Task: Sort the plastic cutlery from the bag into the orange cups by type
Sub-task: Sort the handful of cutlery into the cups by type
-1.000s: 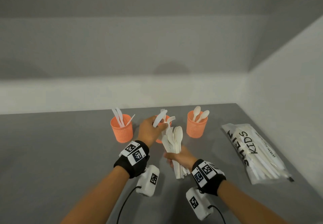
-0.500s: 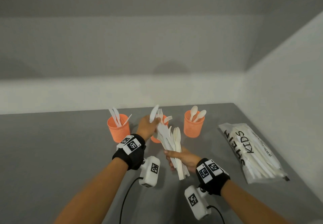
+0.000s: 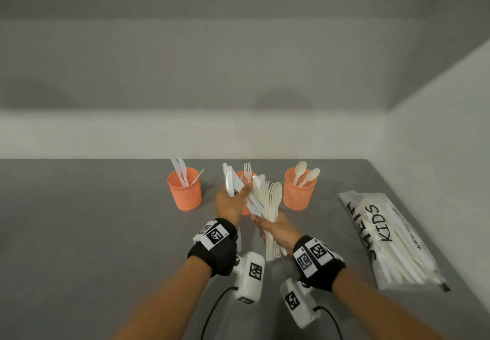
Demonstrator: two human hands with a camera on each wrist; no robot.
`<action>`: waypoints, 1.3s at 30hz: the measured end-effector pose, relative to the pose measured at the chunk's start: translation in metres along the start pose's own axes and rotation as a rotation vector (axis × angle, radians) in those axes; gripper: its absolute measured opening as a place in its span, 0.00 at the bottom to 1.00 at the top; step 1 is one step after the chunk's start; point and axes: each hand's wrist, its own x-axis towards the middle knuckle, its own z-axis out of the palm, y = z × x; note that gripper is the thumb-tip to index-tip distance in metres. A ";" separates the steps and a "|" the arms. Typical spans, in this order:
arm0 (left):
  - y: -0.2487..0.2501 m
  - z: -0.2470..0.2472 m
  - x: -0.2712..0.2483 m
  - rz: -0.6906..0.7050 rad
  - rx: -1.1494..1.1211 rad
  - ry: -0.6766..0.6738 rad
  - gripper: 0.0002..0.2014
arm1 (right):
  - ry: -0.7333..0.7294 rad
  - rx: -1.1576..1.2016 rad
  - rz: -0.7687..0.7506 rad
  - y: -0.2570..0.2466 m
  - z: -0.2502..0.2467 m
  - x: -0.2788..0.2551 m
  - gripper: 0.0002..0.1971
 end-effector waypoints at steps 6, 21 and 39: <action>-0.014 0.013 0.004 -0.042 0.042 0.077 0.06 | -0.034 -0.020 0.013 0.007 -0.011 0.002 0.05; 0.003 -0.053 0.076 -0.097 -0.113 0.253 0.15 | 0.044 0.136 0.145 0.012 -0.021 0.022 0.05; -0.002 -0.089 0.206 0.162 0.157 0.291 0.23 | 0.045 0.130 0.136 -0.011 0.007 0.087 0.08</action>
